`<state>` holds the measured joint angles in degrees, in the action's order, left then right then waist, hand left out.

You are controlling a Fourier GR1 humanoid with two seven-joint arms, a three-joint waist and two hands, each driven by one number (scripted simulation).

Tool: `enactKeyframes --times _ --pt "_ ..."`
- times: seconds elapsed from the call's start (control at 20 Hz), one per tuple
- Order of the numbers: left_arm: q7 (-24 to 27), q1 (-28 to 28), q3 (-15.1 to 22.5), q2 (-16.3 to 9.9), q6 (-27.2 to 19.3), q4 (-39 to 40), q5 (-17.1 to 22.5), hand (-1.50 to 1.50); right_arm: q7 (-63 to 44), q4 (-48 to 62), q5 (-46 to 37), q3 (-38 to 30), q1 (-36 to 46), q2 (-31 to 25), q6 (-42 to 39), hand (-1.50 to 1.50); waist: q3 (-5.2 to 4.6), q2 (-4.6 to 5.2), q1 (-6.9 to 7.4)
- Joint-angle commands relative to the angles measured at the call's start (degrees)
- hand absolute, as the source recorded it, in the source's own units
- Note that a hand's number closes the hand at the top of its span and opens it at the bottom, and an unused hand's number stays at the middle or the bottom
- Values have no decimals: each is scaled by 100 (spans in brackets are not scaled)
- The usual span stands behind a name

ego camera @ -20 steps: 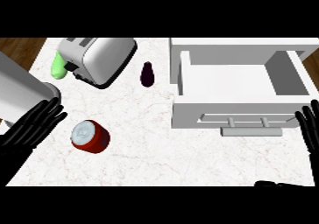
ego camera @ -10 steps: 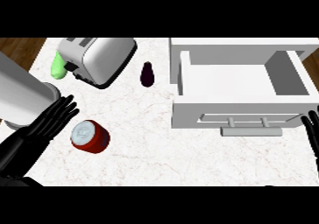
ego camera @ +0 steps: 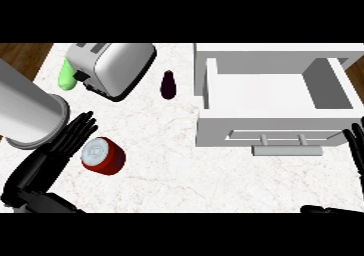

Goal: Pick up the can, place it into the drawer and close the drawer

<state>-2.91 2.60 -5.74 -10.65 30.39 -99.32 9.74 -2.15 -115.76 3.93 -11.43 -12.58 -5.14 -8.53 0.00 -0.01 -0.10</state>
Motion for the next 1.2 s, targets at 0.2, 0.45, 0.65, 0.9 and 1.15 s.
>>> enactKeyframes --times 0.2,0.45,0.65,0.9,1.15 --pt "1122 -276 -277 -126 149 1328 -640 -150 270 208 -34 -45 -141 122 -185 -150 -1 2 -8" --pt "1347 -426 -284 -119 165 1693 -786 -150 171 -95 -110 -15 -209 262 -160 -150 0 0 -10" --pt "1920 -296 -339 -185 141 2091 -1106 -150 378 -124 -295 105 -340 428 -159 -150 0 0 -7" --pt "2156 -569 -367 -274 147 2582 -1264 -150 176 -7 -123 -168 -82 281 -189 -150 0 -1 -4" --pt "3116 -1176 -554 -555 139 4125 -1597 -150 436 10 -256 -13 -223 352 -285 -150 -1 4 -25"
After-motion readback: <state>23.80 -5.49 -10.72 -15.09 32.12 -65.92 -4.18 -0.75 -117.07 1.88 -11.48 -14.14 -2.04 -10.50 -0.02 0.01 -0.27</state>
